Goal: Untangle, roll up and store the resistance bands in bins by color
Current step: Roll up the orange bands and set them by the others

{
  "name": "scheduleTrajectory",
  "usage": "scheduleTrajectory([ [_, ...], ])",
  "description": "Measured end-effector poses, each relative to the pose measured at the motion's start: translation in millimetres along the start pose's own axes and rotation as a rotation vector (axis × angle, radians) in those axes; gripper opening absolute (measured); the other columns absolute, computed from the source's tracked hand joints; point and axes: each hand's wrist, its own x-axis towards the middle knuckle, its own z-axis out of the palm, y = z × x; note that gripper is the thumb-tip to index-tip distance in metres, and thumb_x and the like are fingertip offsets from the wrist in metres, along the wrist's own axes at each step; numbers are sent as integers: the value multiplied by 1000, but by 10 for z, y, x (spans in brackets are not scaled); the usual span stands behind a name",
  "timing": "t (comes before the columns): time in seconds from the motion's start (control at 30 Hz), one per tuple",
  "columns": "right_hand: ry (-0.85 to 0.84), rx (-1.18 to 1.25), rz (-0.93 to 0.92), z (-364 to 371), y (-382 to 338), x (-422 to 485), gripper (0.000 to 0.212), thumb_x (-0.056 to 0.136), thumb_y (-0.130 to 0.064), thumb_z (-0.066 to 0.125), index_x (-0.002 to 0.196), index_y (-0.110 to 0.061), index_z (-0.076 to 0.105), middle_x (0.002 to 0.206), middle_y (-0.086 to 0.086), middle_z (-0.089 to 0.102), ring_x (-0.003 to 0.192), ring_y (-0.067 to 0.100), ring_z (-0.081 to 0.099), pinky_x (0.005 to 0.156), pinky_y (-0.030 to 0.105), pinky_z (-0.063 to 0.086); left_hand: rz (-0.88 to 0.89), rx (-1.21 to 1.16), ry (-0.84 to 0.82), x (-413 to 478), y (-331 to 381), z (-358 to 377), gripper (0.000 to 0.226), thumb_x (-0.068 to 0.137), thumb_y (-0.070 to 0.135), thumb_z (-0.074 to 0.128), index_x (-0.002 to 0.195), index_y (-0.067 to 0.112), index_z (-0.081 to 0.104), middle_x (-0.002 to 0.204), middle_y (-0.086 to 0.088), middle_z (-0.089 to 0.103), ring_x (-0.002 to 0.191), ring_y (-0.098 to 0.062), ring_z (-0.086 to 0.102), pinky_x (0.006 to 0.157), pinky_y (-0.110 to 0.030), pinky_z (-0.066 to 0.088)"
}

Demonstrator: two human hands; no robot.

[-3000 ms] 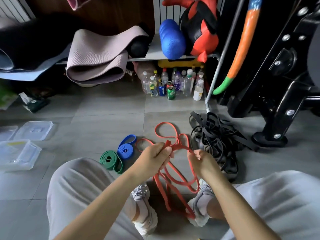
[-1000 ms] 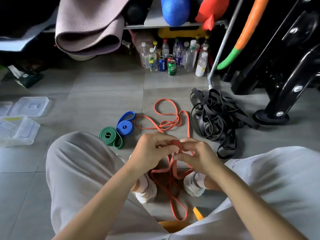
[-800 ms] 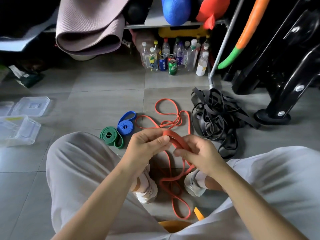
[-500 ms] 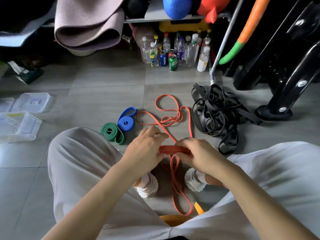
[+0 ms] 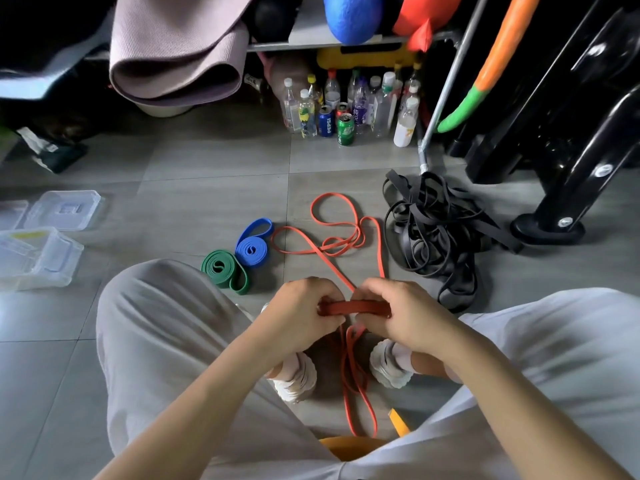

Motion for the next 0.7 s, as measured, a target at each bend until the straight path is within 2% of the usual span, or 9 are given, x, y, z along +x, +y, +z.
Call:
scheduleTrajectory([
  [0.1,37,23,-22,11,29,-8,18,80,-22,74,93,-33,69,77,-25,63,76,-9,57,68,9,39,-43,-201,-12,-15,-42,8,12,75,16,73,85,21,69,81,5,68,75,-12,63,75,-29,54],
  [0.17,58,99,-15,22,5,-37,24,79,-20,75,86,-42,67,75,-35,62,77,-13,59,69,6,40,-83,-338,-44,-26,-60,-10,14,75,12,75,84,21,68,79,5,69,72,-7,65,72,-22,54],
  [0.23,71,253,6,63,-24,-59,31,78,-14,75,84,-43,65,72,-34,64,75,-12,62,70,5,42,-116,-521,-57,-44,-43,-21,17,75,4,75,83,17,67,77,4,70,70,-4,65,70,-17,52],
  [0.3,99,448,8,119,-68,-69,32,77,-11,74,83,-42,70,71,-19,69,70,-1,64,72,17,49,-134,-772,-17,-71,-11,-5,16,72,4,75,82,15,69,76,1,71,74,-11,66,73,-22,54],
  [0.37,166,574,23,171,-97,-60,26,71,-22,74,80,-46,73,73,-3,71,70,14,63,73,36,53,-176,-1051,42,-95,19,27,16,68,10,71,83,10,69,77,-5,71,74,-16,67,72,-26,55],
  [0.5,239,584,-14,210,-115,-40,25,69,-27,73,83,-48,72,81,-6,74,75,15,68,77,37,56,-291,-1412,101,-108,95,88,17,70,4,62,86,1,64,74,-10,71,70,-18,69,66,-23,56],
  [0.6,269,466,-8,223,-60,-41,26,78,-16,75,84,-41,71,79,-6,74,76,17,69,77,37,56,-302,-1338,108,-91,86,89,14,81,-5,59,90,4,65,78,-9,71,73,-16,69,66,-23,56],
  [0.63,264,415,-7,215,-32,-38,27,79,-15,74,84,-41,70,78,-9,73,74,13,68,76,36,56,-248,-1149,107,-80,58,73,17,83,-4,61,92,10,66,85,-7,71,76,-14,68,69,-23,55],
  [0.7,228,277,-29,192,28,-21,22,80,-18,74,84,-39,72,77,-12,70,73,5,65,73,30,54,-96,-562,122,-54,-12,19,25,81,9,70,98,27,65,98,5,63,80,-5,62,72,-16,49],
])
